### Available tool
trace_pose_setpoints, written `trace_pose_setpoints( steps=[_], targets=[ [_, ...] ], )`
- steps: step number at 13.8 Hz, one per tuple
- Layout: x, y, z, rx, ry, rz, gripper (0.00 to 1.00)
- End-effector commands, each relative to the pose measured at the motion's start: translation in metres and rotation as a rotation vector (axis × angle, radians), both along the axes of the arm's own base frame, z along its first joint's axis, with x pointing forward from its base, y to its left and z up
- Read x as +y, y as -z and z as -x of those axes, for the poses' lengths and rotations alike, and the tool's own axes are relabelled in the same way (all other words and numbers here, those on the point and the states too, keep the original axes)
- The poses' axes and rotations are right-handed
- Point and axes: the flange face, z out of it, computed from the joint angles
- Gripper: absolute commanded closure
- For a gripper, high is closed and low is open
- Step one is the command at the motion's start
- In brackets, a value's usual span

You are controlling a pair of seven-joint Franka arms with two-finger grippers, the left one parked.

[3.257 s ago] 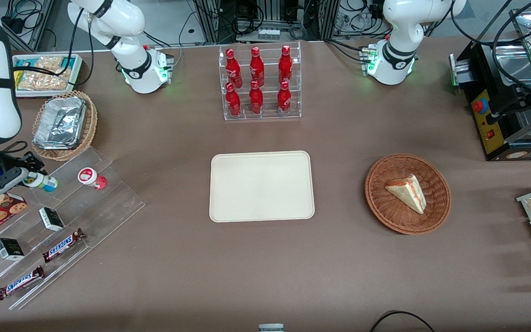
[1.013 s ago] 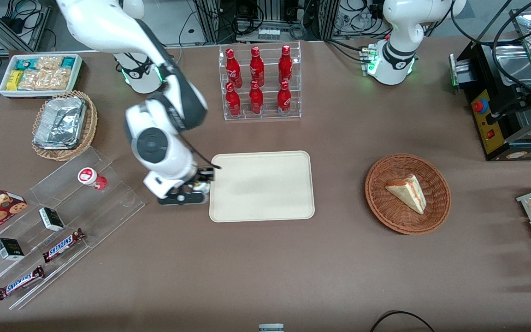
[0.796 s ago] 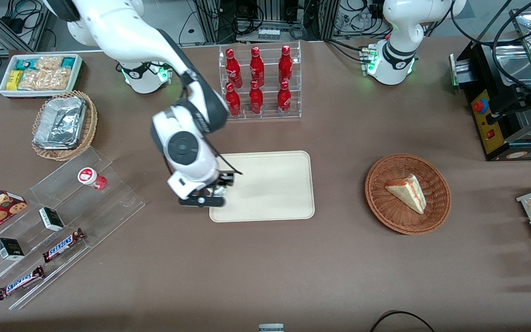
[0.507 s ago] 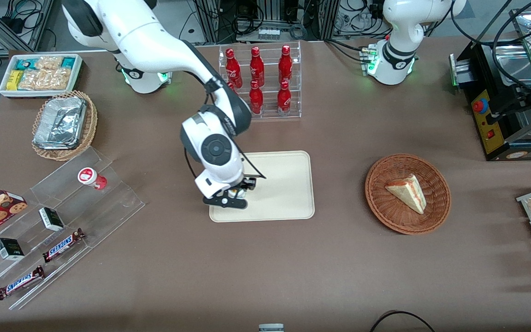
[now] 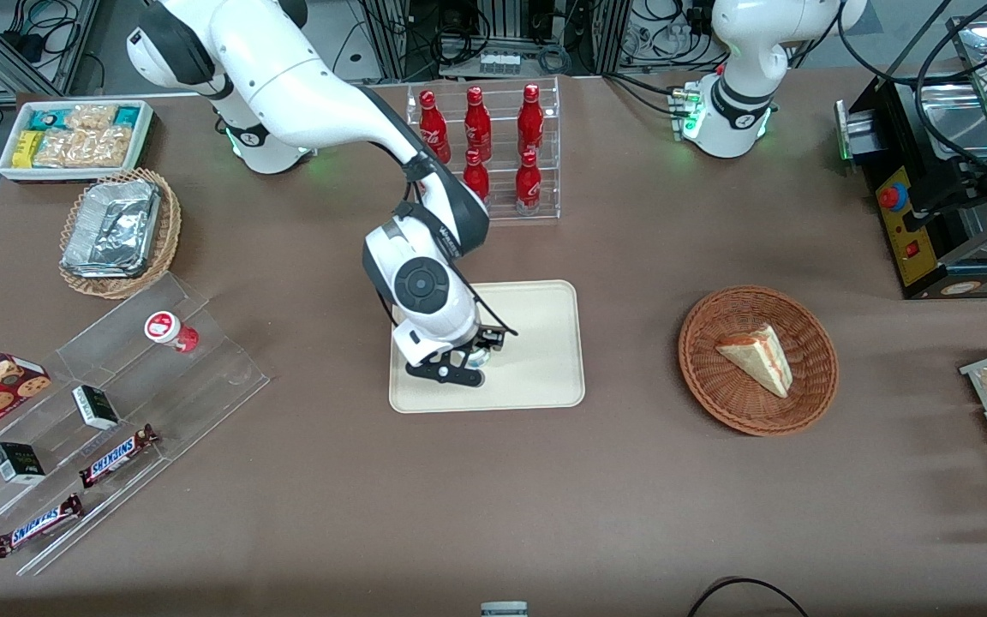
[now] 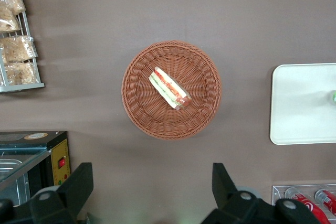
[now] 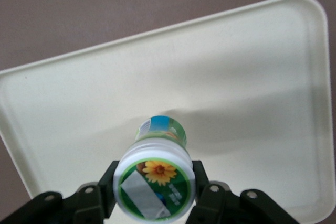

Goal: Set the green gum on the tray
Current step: 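Lower the gum jar onto the tray and open the right gripper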

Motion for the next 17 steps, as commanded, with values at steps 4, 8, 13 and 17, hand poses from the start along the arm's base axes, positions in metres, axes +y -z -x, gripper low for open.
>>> trace_pose_setpoints(
  steps=[4,8,13,17],
  targets=[
    [0.022,0.015,0.008,-0.009,-0.021,0.009,1.0],
    [0.024,0.022,0.01,-0.029,-0.043,0.032,1.0],
    [0.025,0.026,0.012,-0.065,-0.086,0.069,0.0],
    [0.025,0.025,0.012,-0.085,-0.114,0.091,0.0]
  ],
)
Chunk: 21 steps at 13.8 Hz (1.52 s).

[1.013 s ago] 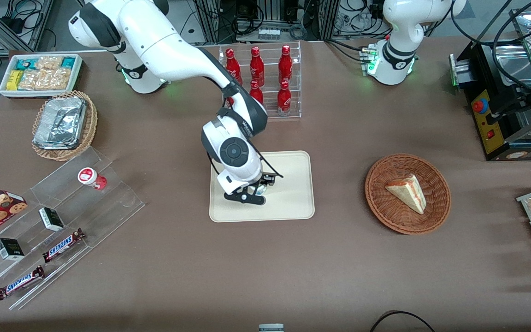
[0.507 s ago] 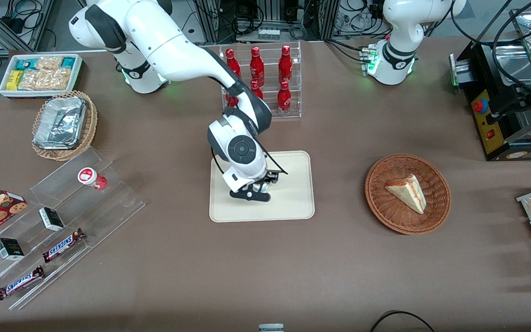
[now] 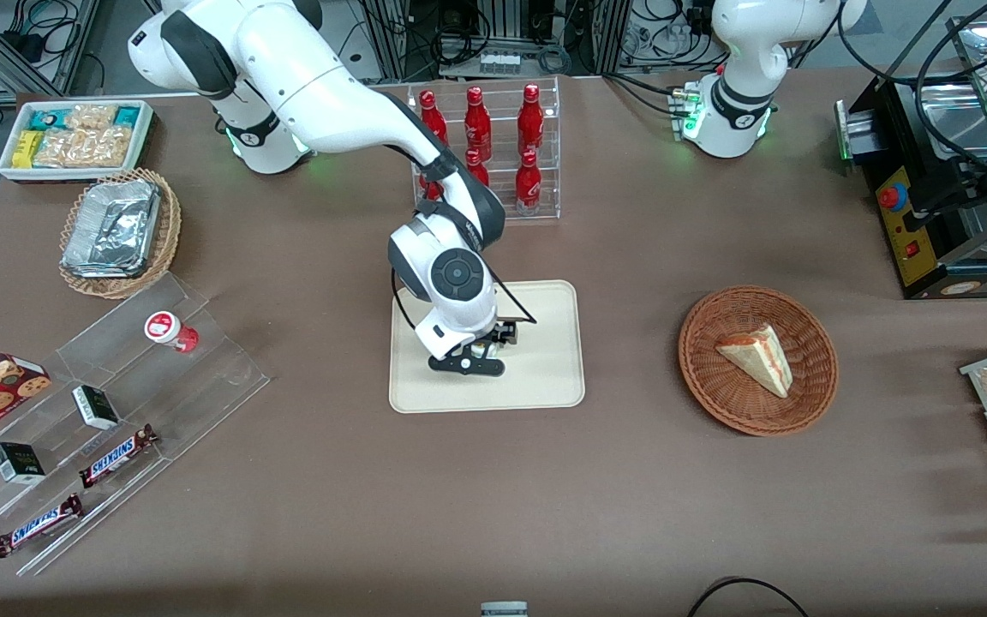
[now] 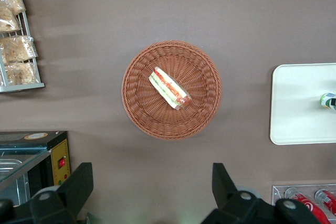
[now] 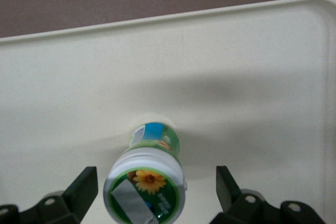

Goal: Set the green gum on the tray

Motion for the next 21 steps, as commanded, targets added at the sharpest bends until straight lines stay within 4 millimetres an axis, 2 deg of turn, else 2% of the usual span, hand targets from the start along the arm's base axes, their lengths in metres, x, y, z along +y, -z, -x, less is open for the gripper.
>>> trace_pose_setpoints(
  steps=[1,3,7,10,13,16,20,21],
  targets=[
    [0.006,-0.005,-0.004,-0.03,-0.01,0.003,0.0],
    [0.007,-0.011,-0.003,-0.03,-0.013,0.001,0.0],
    [0.005,-0.037,-0.005,-0.034,-0.025,-0.007,0.0],
    [-0.006,-0.082,-0.002,-0.001,-0.076,0.006,0.0],
    [-0.034,-0.126,-0.007,0.042,-0.174,0.023,0.0],
    [-0.064,-0.181,-0.006,0.074,-0.202,0.024,0.0],
    [-0.117,-0.217,-0.021,0.112,-0.279,0.013,0.0],
    [-0.141,-0.226,-0.028,0.127,-0.293,0.009,0.0]
  ],
)
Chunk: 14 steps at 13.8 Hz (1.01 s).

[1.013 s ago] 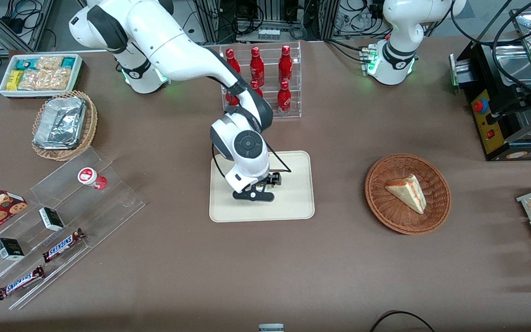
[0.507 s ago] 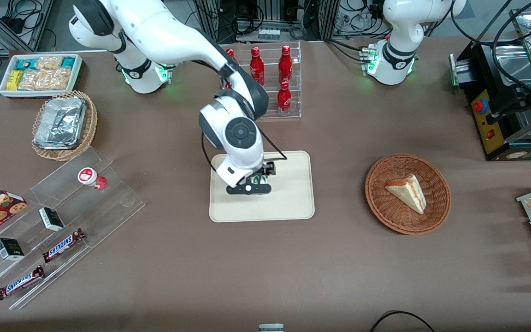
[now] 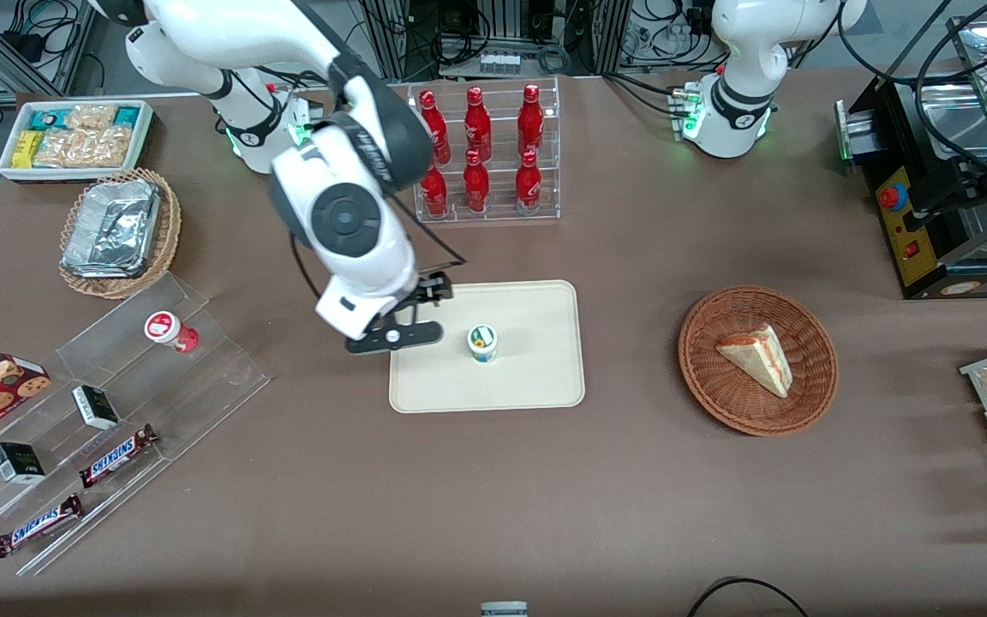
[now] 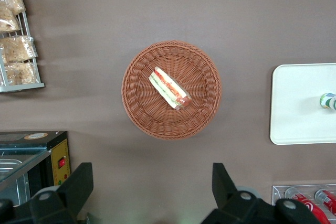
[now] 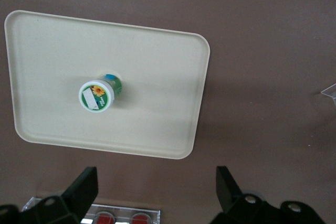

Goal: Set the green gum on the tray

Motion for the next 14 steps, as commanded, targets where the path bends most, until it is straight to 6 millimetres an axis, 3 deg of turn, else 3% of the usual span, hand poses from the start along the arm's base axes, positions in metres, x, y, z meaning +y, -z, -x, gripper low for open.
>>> trace_pose_setpoints(
  steps=[1,4,7,10,14],
  targets=[
    [-0.039,-0.019,-0.003,0.027,-0.05,-0.001,0.0],
    [-0.098,-0.034,-0.019,0.028,-0.009,-0.024,0.0],
    [-0.173,-0.034,-0.031,0.042,0.016,-0.04,0.0],
    [-0.23,-0.043,-0.043,0.025,0.04,-0.042,0.0],
    [-0.316,-0.068,-0.037,-0.019,0.169,-0.055,0.0]
  ],
)
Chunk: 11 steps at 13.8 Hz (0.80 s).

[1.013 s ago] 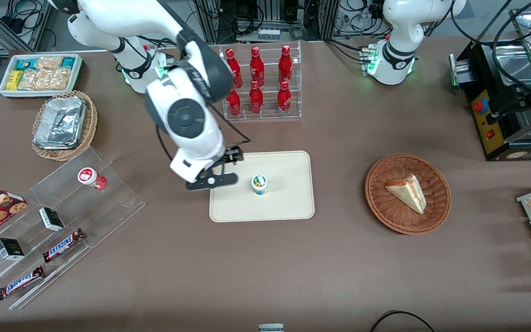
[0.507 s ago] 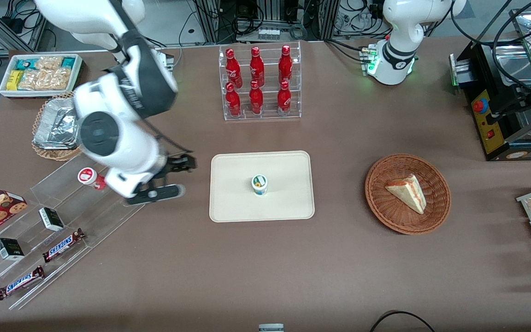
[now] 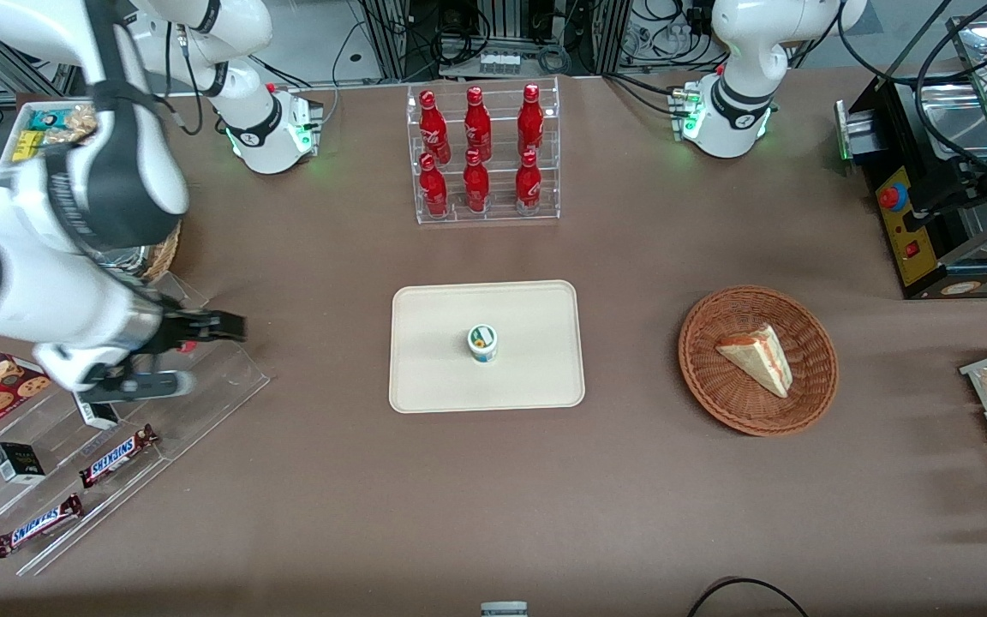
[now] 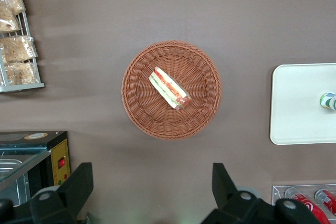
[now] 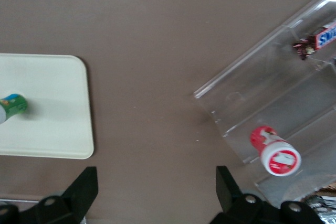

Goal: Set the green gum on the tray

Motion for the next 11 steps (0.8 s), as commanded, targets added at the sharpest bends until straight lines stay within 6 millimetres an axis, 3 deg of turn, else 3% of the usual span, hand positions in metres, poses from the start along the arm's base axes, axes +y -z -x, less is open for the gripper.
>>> trace_pose_setpoints(
  steps=[1,7,11],
  targets=[
    [-0.041,-0.023,0.022,-0.036,0.053,-0.009,0.0],
    [-0.073,-0.059,0.058,-0.064,0.068,-0.002,0.0],
    [-0.083,-0.079,0.078,-0.045,0.055,0.009,0.0]
  ],
)
